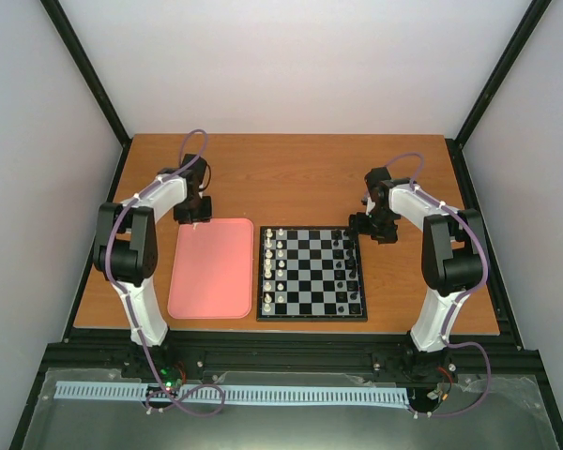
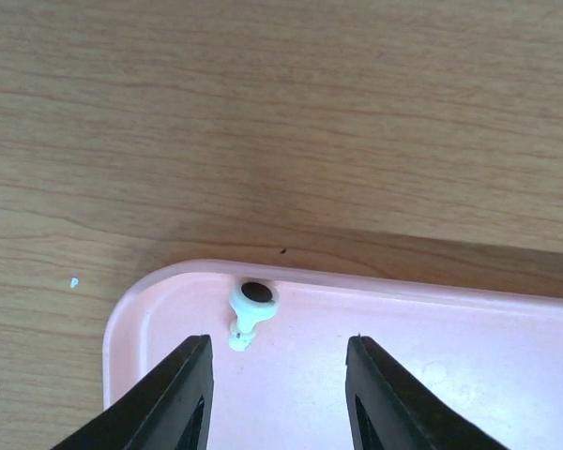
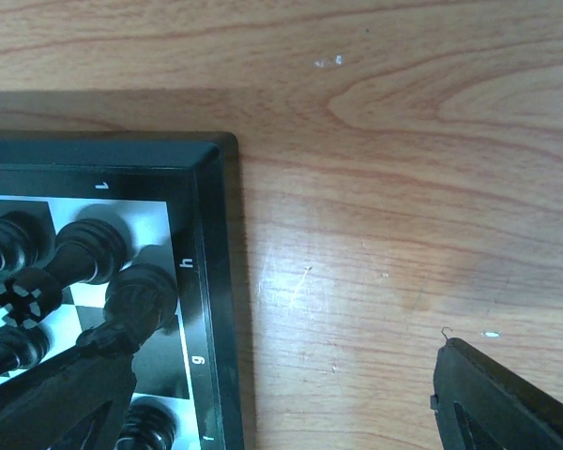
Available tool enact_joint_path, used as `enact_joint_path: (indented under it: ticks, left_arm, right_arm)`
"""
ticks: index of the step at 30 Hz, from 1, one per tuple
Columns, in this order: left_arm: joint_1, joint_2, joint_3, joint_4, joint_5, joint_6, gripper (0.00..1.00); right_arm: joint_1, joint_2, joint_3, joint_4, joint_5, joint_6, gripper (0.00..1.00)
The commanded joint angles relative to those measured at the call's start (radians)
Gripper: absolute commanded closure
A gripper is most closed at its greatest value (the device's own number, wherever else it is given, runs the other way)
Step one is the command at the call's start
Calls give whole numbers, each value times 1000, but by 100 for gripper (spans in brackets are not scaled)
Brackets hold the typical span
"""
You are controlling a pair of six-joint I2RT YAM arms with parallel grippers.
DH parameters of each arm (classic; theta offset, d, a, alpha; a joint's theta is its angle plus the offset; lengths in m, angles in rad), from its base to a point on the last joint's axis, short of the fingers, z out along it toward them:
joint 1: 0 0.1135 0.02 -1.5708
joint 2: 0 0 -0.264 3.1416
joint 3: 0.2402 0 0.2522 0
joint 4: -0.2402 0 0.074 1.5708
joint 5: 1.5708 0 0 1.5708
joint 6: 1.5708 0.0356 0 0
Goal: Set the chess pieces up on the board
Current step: Pick up the chess piece from the storage box.
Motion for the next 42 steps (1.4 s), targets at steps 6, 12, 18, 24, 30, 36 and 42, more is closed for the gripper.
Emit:
enact_joint_path:
  ticks: [6,12,18,24,30,36,42]
  left_arm:
    - [-13,3,16,49,-34,-25,60]
    - [-13,11,7,64,-60,-32,62]
    - [-13,16,-2,72,-83,-36,63]
    - [-13,10,-28,83,-55,-44,65]
    - [-14,20,-39,92,-42,-40,65]
    - [-13,58,-12,113,-39,-46,65]
    - [-14,87,-1,129,-49,-42,66]
  right_arm:
    - [5,9,32,-13,9,-9,0]
    - [6,8,34,-15,11,-9,0]
    - [6,12,38,-16,10,-10,0]
    - [6,10,45,-21,15,-13,0]
    - [6,12,43,-19,13,-12,0]
    - [6,15,42,-21,15,-13,0]
    - [6,9,36,-20,16,-13,0]
